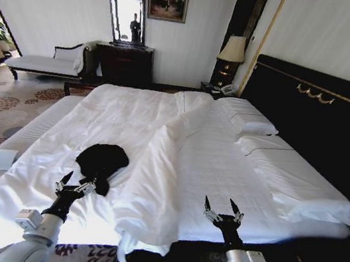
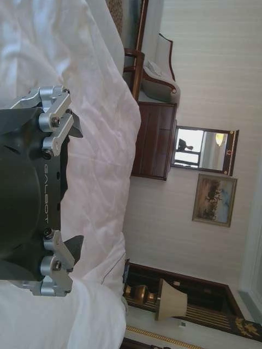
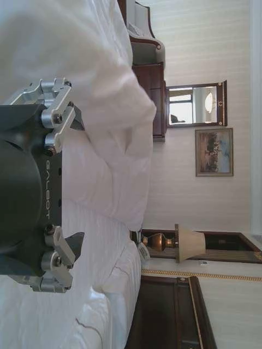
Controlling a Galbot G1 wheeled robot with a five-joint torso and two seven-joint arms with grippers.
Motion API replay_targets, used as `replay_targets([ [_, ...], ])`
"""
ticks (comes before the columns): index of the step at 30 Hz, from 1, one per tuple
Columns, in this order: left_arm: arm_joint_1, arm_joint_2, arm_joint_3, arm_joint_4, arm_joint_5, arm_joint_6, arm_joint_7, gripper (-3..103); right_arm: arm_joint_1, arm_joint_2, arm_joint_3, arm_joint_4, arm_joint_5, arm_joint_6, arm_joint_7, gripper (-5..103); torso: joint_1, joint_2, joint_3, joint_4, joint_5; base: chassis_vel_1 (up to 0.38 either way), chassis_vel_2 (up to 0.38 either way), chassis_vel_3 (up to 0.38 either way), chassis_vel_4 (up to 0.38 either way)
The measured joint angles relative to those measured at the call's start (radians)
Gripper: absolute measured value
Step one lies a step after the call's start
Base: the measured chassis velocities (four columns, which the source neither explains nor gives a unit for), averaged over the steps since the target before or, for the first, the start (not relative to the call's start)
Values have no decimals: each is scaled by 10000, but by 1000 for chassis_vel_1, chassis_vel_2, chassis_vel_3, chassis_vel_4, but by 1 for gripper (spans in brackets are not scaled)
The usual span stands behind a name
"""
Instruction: Fold the clothes on the bed.
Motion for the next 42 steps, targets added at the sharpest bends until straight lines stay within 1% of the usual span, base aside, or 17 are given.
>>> replay_targets([
  [2, -16, 13, 0, 14, 0, 0, 1, 100, 0, -6, -6, 1, 9, 1, 3, 100, 0, 1, -1, 1, -5, 277, 334, -236, -313],
  [6, -39, 23, 11, 25, 3, -1, 0, 100, 0, -18, -43, 0, 79, 2, 44, 100, -1, 1, -1, 0, 1, 258, 334, -254, -323],
  [9, -53, 8, 32, 29, 12, -1, -4, 100, 48, -16, -144, -62, 231, -5, 222, 100, -1, 3, -2, 1, -9, 164, 262, -161, -237],
  [11, -52, -3, 32, 37, 16, -1, -5, 100, 113, -23, -224, -131, 582, -183, 379, 100, -2, 4, -3, 0, -9, 49, 178, -18, -201],
  [14, -31, -24, 14, 40, 16, -9, -6, 100, 201, -62, -234, -246, 840, -363, 489, 100, -1, 4, -2, 2, -3, -2, 133, 14, -141],
  [19, 10, -65, -35, 63, 14, -56, -4, 100, 424, -78, -76, -558, 900, -668, 825, 100, 3, -1, 2, 0, 5, -69, 41, 86, -27],
  [22, 19, -82, -61, 66, 4, -63, -2, 100, 481, -80, -33, -651, 1151, -795, 939, 100, 4, -1, 2, -1, 6, -105, -15, 83, -1],
  [27, 22, -147, -112, 81, -21, -72, -1, 100, 362, -93, -305, -564, 2186, -1198, 831, 100, 0, 0, -1, 0, -6, -13, -4, 16, 0],
  [28, 22, -147, -112, 81, -21, -72, -1, 100, 362, -93, -305, -564, 2186, -1198, 831, 100, 0, 0, -1, 0, -6, 0, 0, 0, 0],
  [29, 22, -161, -113, 90, -23, -75, -1, 100, 343, -70, -391, -526, 2314, -1255, 785, 103, -1, 1, -1, 1, -6, 0, 0, 0, 0],
  [31, 37, -186, -117, 106, -26, -89, -1, 100, 340, -21, -520, -492, 2431, -1330, 725, 99, -3, 2, -2, 1, -5, 0, 0, 0, 0],
  [32, 45, -194, -119, 114, -28, -96, -1, 100, 341, -7, -556, -492, 2430, -1346, 701, 95, -3, 2, -2, 0, -4, 0, 0, 0, 0],
  [34, 52, -205, -126, 124, -34, -107, 0, 100, 340, -1, -581, -494, 2421, -1348, 665, 95, -3, 2, -2, 0, -2, 0, 0, 0, 0],
  [37, 76, -211, -169, 157, -77, -133, 7, 100, 320, -16, -591, -538, 2342, -1347, 609, 79, -1, 1, 0, 0, 1, 0, 0, 0, 0],
  [38, 76, -211, -169, 157, -77, -133, 7, 100, 320, -16, -591, -538, 2342, -1347, 609, 79, -1, 1, 0, 0, 1, 0, 0, 0, 0],
  [41, 69, -209, -180, 168, -112, -137, 8, 100, 322, -32, -562, -549, 2327, -1330, 610, 62, 1, 1, 0, 0, 0, 0, 0, 0, 0],
  [42, 69, -209, -180, 168, -112, -137, 8, 100, 322, -32, -562, -549, 2327, -1330, 610, 62, 1, 1, 0, 0, 0, 0, 0, 0, 0],
])
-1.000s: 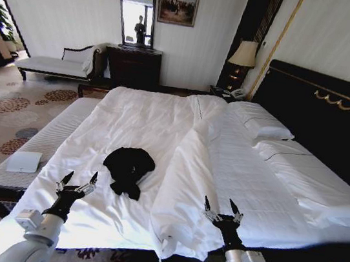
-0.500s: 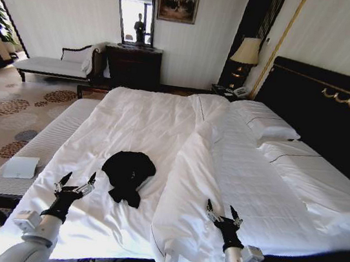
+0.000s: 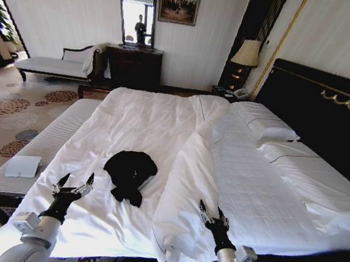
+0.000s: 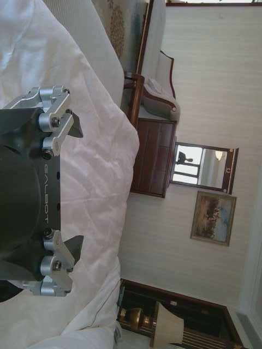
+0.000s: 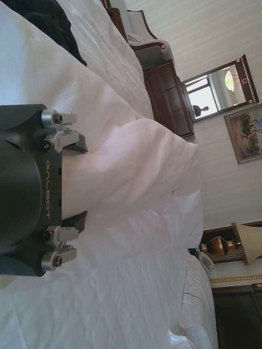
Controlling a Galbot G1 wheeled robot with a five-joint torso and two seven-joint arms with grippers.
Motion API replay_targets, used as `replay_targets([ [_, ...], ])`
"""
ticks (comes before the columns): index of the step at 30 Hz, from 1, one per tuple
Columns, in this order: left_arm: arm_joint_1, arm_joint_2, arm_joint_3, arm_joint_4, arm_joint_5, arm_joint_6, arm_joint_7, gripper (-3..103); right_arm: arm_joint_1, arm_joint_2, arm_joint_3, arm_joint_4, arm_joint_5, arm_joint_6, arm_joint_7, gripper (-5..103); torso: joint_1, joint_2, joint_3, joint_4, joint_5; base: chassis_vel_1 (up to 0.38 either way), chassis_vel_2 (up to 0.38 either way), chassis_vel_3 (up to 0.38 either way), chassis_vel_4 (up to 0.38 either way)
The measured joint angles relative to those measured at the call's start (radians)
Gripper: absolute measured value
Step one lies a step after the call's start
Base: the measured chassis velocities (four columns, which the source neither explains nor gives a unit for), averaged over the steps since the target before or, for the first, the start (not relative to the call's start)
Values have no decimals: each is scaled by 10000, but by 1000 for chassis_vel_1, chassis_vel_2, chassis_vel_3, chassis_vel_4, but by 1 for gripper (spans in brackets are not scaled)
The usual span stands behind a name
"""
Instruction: Fold the clothes on the bed.
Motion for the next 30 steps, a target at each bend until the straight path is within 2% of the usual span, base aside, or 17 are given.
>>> replay_targets([
  [1, -12, -1, 0, 1, -4, 0, 0, 100, 0, 0, 3, 0, -6, 5, 0, 57, 0, 0, -1, 0, 0, 0, 0, 0, 0],
  [2, -17, -5, 0, 1, -4, 0, 0, 100, 0, -1, 5, -1, -14, 6, 0, 57, -1, 1, -1, -1, -1, 0, 0, 0, 0],
  [4, -24, -29, 10, 0, -5, -1, 0, 100, -16, 8, -1, 0, -43, 12, 0, 47, -2, 1, -1, 0, -2, 0, 0, 0, 0],
  [5, -24, -29, 10, 0, -5, -1, 0, 100, -16, 8, -1, 0, -43, 12, 0, 47, -2, 1, -1, 0, -2, 0, 0, 0, 0],
  [9, 9, -62, 5, 6, -17, -28, 0, 100, -43, 24, -11, 20, -68, 28, -40, 25, -1, 0, 0, 0, -1, 0, 0, 0, 0],
  [11, 20, -70, 1, 7, -35, -29, 0, 100, -45, 27, -11, 22, -84, 35, -59, 25, 0, 0, 0, 0, -2, 0, 0, 0, 0],
  [14, 41, -65, -19, 7, -57, -39, 0, 100, -46, 45, -24, 25, -97, 49, -77, 9, -1, 0, -1, 0, -1, 0, 0, 0, 0],
  [15, 41, -65, -19, 7, -57, -39, 0, 100, -46, 45, -24, 25, -97, 49, -77, 9, -1, 0, -1, 0, -1, 0, 0, 0, 0],
  [17, 42, -60, -37, -3, -73, -40, 0, 100, -48, 67, -36, 42, -117, 56, -77, 2, -1, 0, -1, 0, -1, 0, 0, 0, 0],
  [30, 39, -69, 3, -9, -63, -40, -33, 100, -110, 130, 281, 349, -57, 98, 99, 1, -1, 0, -1, 0, -1, 0, 0, 0, 0],
])
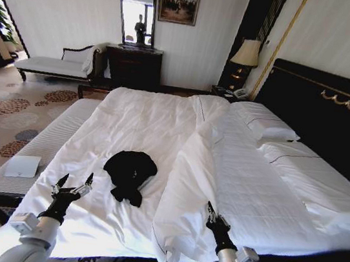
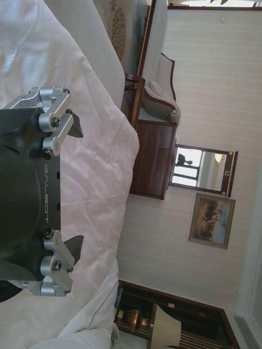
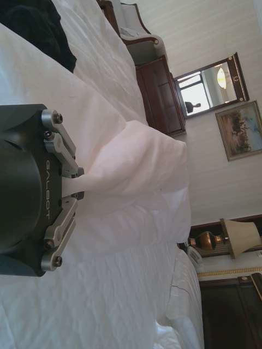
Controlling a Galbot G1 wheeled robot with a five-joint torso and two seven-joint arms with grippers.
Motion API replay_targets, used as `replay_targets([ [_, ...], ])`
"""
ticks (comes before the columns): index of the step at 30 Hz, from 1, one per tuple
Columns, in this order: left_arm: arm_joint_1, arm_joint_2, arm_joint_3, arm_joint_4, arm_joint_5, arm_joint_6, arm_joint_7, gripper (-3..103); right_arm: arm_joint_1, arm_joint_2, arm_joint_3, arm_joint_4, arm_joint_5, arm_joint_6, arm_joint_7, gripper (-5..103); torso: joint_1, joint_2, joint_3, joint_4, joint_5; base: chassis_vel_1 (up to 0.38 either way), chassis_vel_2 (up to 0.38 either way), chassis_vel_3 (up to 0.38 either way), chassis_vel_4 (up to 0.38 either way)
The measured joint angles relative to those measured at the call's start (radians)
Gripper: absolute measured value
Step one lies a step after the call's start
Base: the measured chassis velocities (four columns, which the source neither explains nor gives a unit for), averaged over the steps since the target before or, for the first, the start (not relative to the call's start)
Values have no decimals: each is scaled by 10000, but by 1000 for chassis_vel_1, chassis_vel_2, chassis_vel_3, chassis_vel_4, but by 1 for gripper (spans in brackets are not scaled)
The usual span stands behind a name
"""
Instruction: Fold the clothes on the bed.
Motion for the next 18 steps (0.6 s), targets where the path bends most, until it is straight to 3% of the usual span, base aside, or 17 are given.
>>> replay_targets([
  [4, -43, 7, 27, -4, 0, 28, -54, 100, 83, 56, 576, 128, 444, -48, 130, 1, 0, 0, 0, 0, 0, 0, 0, 0, 0],
  [11, -206, 164, 21, -31, 1, 127, -158, 100, 872, -204, 2768, -274, 1958, -234, 410, 1, 0, 0, 1, 1, 2, 0, 0, 0, 0],
  [18, -225, 113, 70, -24, 39, 142, -172, 100, 1212, -357, 4308, -909, 2613, -234, 486, 1, 0, -1, 1, 0, 2, 0, 0, 0, 0],
])
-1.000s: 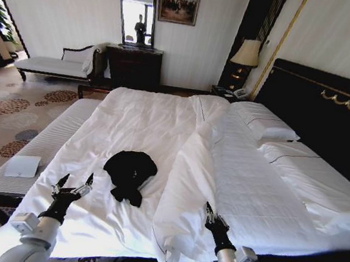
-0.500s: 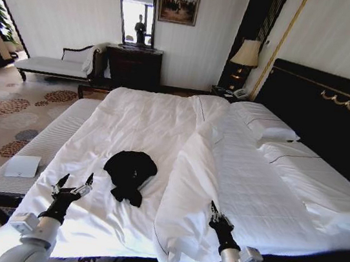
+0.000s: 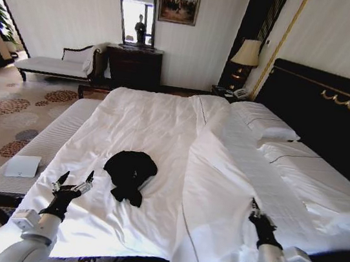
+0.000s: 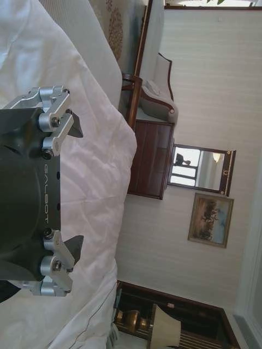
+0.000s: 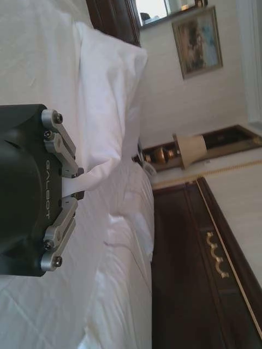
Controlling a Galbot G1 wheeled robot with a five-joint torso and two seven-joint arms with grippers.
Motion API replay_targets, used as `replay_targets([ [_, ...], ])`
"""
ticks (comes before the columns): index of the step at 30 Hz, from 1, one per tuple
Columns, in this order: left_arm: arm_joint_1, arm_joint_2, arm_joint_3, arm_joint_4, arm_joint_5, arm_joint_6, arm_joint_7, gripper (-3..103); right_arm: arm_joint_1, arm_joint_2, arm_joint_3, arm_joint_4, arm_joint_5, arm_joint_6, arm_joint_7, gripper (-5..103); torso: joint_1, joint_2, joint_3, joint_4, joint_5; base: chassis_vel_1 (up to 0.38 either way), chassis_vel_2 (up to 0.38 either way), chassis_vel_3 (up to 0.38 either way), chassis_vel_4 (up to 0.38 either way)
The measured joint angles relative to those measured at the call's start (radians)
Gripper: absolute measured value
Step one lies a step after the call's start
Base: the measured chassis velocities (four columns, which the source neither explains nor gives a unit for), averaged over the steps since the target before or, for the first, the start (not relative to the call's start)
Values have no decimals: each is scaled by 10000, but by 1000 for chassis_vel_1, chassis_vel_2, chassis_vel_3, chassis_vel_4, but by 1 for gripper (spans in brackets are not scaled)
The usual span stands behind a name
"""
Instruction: Fold the clothes on the bed.
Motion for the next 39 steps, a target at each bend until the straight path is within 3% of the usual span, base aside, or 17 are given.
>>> replay_targets([
  [6, 21, -3, 23, 8, 42, 3, -9, 100, 279, -155, 1672, -1200, 393, 108, 70, 1, 0, 0, 0, -2, 0, 0, 0, 0, 0],
  [13, -50, 133, 77, -40, 60, 92, -46, 100, 902, -1016, 3235, -3009, 635, 348, 64, 1, 0, 1, 0, -3, 0, 0, 0, 0, 0],
  [19, -77, 87, 115, -74, 94, 130, -78, 100, 1235, -1262, 3495, -3701, 262, 455, 57, 1, 0, 0, 0, -1, 0, 0, 0, 0, 0],
  [22, -1, 8, 121, -87, 146, 130, -81, 100, 1453, -1291, 3506, -4438, -276, 843, 84, 1, 0, 0, 0, 0, 1, 0, 0, 0, 0],
  [30, 217, 21, -69, -92, 77, 37, -32, 100, 1534, -1406, 3609, -5377, -160, 1237, 190, -2, 0, -1, 0, 2, 1, 0, 0, 0, 0],
  [32, 234, 12, -81, -88, 64, 29, -29, 100, 1510, -1373, 3610, -5384, -138, 1318, 182, 2, 1, 0, 0, 1, -1, 0, 0, 0, 0],
  [36, 246, -58, -54, -131, 77, 27, -26, 100, 1422, -1221, 3614, -5205, -106, 1489, 184, 23, -1, 0, 0, -3, -5, 0, 0, 0, 0],
  [38, 257, -67, -54, -153, 85, 26, -23, 100, 1406, -1204, 3614, -5156, -87, 1535, 184, 23, 0, 1, -1, -3, -7, 0, 0, 0, 0],
  [39, 269, -70, -59, -162, 85, 26, -20, 100, 1409, -1201, 3613, -5142, -45, 1568, 184, 28, 0, 1, 0, -3, -6, 0, 0, 0, 0],
])
